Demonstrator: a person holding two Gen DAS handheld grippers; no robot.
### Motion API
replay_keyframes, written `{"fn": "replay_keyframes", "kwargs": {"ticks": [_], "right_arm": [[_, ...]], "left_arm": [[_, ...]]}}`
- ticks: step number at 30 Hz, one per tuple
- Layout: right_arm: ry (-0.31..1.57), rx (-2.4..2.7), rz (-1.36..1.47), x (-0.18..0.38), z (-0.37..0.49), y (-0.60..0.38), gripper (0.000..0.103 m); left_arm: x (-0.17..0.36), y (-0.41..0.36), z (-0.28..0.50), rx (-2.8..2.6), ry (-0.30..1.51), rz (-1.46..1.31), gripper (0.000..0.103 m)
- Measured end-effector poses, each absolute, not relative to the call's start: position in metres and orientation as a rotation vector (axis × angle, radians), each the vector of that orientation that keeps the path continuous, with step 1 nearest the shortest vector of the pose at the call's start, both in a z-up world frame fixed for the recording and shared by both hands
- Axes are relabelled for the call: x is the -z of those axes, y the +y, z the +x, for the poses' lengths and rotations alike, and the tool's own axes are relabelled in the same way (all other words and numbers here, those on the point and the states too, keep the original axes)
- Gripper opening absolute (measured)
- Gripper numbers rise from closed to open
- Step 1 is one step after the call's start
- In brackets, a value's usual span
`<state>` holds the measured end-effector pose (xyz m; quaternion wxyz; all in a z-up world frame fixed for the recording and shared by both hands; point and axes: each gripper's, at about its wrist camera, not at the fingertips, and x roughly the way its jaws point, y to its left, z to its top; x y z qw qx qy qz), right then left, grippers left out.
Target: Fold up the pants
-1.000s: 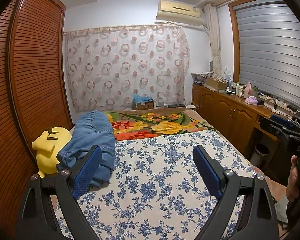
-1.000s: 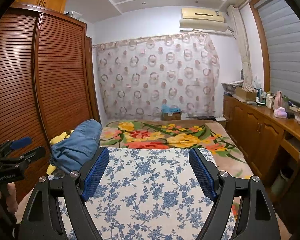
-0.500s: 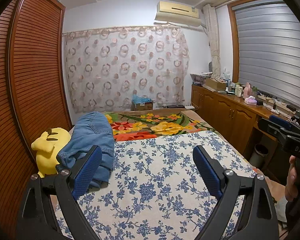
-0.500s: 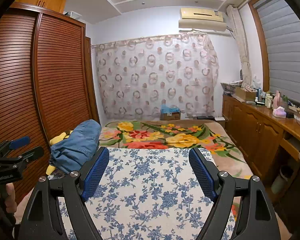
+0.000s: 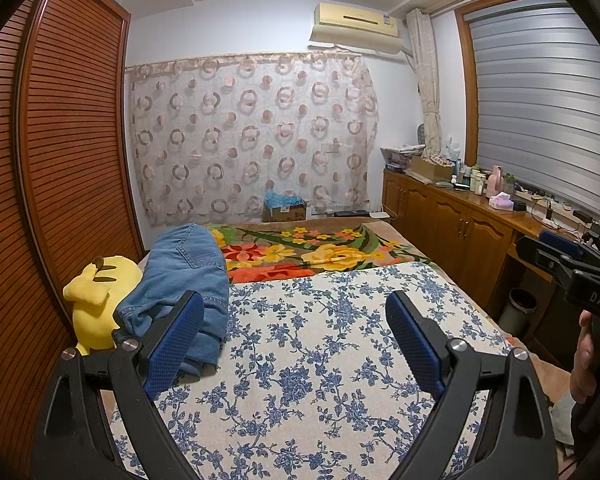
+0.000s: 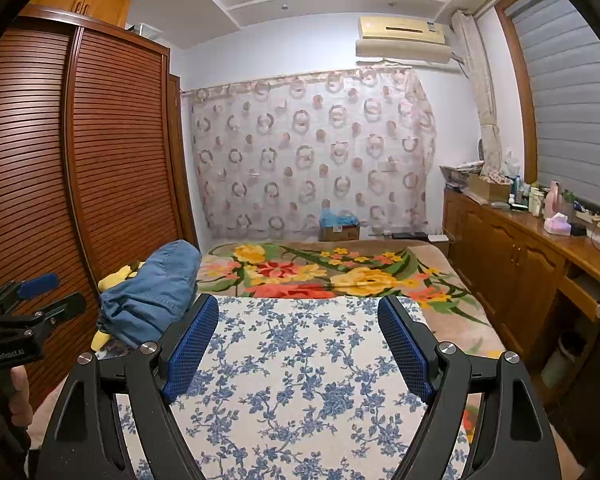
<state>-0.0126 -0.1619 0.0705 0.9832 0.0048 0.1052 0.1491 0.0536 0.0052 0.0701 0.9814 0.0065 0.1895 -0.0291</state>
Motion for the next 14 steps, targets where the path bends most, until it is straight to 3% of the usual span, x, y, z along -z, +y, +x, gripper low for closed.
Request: {"fn": "replay_keyframes", "kwargs": {"ticks": [14], "right_arm": [[0.212,-0.298,0.010,-0.0707,-0.0123,-0.1610,0.083]], "left_arm": [[-0.0704,0.0052,0.0535,0.060,0.380,0.012,0.093]]}}
